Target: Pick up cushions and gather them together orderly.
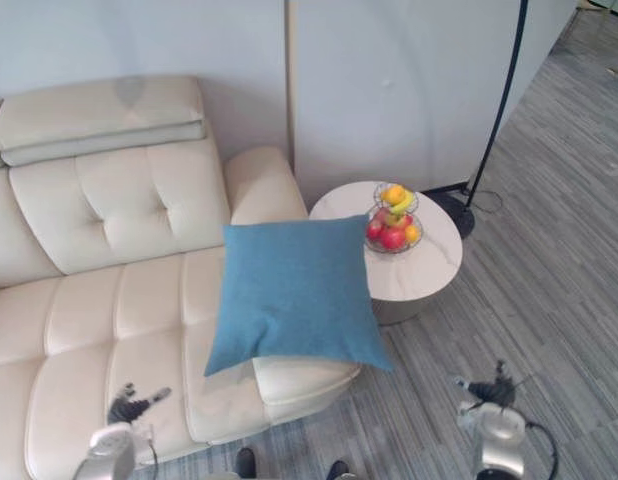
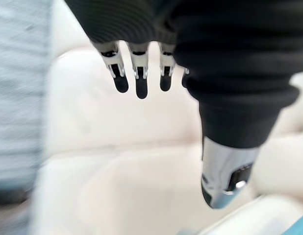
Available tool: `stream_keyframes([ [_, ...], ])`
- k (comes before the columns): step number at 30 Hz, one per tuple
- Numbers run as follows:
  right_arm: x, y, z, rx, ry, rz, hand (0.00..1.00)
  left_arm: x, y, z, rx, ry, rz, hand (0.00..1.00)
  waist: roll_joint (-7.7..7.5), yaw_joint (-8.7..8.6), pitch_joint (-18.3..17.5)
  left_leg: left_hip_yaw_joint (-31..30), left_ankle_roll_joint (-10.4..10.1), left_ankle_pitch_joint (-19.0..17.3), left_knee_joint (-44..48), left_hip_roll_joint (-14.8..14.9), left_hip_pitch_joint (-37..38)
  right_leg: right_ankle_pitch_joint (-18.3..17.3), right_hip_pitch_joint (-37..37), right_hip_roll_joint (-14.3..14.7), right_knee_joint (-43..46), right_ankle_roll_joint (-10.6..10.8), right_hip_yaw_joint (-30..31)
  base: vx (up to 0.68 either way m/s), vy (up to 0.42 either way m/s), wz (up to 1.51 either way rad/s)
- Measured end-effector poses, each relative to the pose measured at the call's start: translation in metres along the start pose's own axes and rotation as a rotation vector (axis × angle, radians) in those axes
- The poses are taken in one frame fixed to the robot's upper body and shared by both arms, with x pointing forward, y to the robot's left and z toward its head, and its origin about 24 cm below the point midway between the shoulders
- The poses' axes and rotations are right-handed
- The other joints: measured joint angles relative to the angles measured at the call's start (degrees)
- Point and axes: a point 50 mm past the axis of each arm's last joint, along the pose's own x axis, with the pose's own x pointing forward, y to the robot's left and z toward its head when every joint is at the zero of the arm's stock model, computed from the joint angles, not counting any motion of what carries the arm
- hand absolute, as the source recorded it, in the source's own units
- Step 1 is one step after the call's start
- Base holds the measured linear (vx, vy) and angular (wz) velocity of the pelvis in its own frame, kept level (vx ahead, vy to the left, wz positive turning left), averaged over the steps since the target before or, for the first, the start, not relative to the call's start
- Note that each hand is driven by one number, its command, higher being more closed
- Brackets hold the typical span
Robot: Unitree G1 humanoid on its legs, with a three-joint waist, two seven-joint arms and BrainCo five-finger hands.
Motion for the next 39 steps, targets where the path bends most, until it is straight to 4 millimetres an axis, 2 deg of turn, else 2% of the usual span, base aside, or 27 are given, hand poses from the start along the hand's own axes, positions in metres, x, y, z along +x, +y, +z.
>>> stream_keyframes([
  [5,0.008,0.033,0.037,0.037,-0.096,0.109,0.00,0.005,-0.024,0.040,-0.056,-0.140,-0.049,0.00,0.87,-0.23,-0.2,-0.4,0.0,0.0,0.0,-0.3,-1.8,1.1,-0.8,0.2,-2.0,-0.1,-0.4,0.05,0.010,0.01],
  [11,0.007,0.078,0.074,0.105,-0.178,0.230,0.00,-0.002,-0.081,0.072,-0.105,-0.220,-0.190,0.00,2.15,-0.30,1.1,-1.8,0.8,1.2,0.0,-0.6,-6.9,2.6,-4.3,0.2,-3.7,-0.6,-1.7,0.01,0.014,0.12],
  [14,0.001,0.107,0.096,0.161,-0.209,0.301,0.00,-0.009,-0.112,0.088,-0.104,-0.260,-0.267,0.00,2.27,-0.20,4.5,-1.8,0.9,1.5,1.2,-0.6,-9.1,2.7,-6.1,-0.1,-3.0,-0.7,-1.7,-0.04,0.014,0.06],
  [17,-0.007,0.132,0.114,0.217,-0.230,0.345,0.00,-0.021,-0.149,0.106,-0.090,-0.305,-0.366,0.00,2.28,0.46,5.6,-1.7,1.0,1.6,4.1,-0.3,-14.0,2.5,-11.0,-0.7,0.1,-1.0,-1.0,-0.06,0.018,0.01],
  [18,-0.009,0.136,0.119,0.229,-0.237,0.355,1.00,-0.024,-0.155,0.111,-0.090,-0.318,-0.383,0.00,2.22,0.62,6.2,-1.6,1.0,1.6,4.4,-0.1,-14.5,2.2,-11.6,-0.8,0.9,-1.3,-0.7,-0.04,-0.004,-0.06],
  [19,-0.011,0.142,0.126,0.243,-0.251,0.365,1.00,-0.027,-0.162,0.116,-0.095,-0.331,-0.397,1.00,2.26,0.76,7.1,-1.5,1.0,1.6,5.0,0.2,-14.9,2.0,-12.5,-1.0,2.0,-1.5,-0.4,-0.09,-0.021,-0.17],
  [22,-0.022,0.152,0.149,0.266,-0.331,0.398,1.00,-0.033,-0.173,0.134,-0.116,-0.374,-0.407,1.00,2.29,0.83,7.8,-0.1,1.0,1.6,6.0,0.6,-17.9,0.1,-17.8,-1.6,7.2,-2.0,0.5,-0.09,-0.021,-0.14],
  [24,-0.025,0.156,0.159,0.267,-0.361,0.407,1.00,-0.032,-0.174,0.148,-0.119,-0.409,-0.405,1.00,2.42,0.94,8.2,0.0,0.6,2.3,6.3,0.8,-19.5,-0.5,-20.1,-2.0,9.2,-2.5,0.5,-0.08,-0.028,0.00],
  [30,-0.032,0.153,0.174,0.288,-0.425,0.401,1.00,-0.040,-0.174,0.164,-0.163,-0.470,-0.414,1.00,2.62,1.06,8.4,0.1,-0.4,3.0,6.1,1.2,-19.7,-3.1,-22.7,-3.0,15.0,-3.4,0.2,-0.08,-0.054,0.06],
  [32,-0.035,0.153,0.173,0.286,-0.437,0.406,1.00,-0.044,-0.174,0.168,-0.171,-0.488,-0.419,1.00,2.62,1.20,8.4,0.3,-0.5,3.3,5.9,1.2,-19.8,-3.3,-23.2,-3.1,15.8,-3.5,0.3,-0.05,-0.030,0.00],
  [35,-0.045,0.156,0.160,0.257,-0.441,0.439,1.00,-0.050,-0.173,0.173,-0.178,-0.525,-0.432,1.00,2.61,1.31,8.4,1.5,-0.6,3.3,5.8,1.3,-18.8,-3.3,-22.9,-3.2,16.4,-3.4,0.8,-0.02,-0.011,-0.08],
  [39,-0.055,0.148,0.136,0.249,-0.427,0.449,1.00,-0.065,-0.170,0.171,-0.197,-0.573,-0.471,1.00,2.57,1.13,8.3,2.3,-0.7,3.4,4.4,0.8,-15.5,-3.7,-20.7,-3.8,16.8,-2.8,1.2,0.01,0.013,-0.04],
])
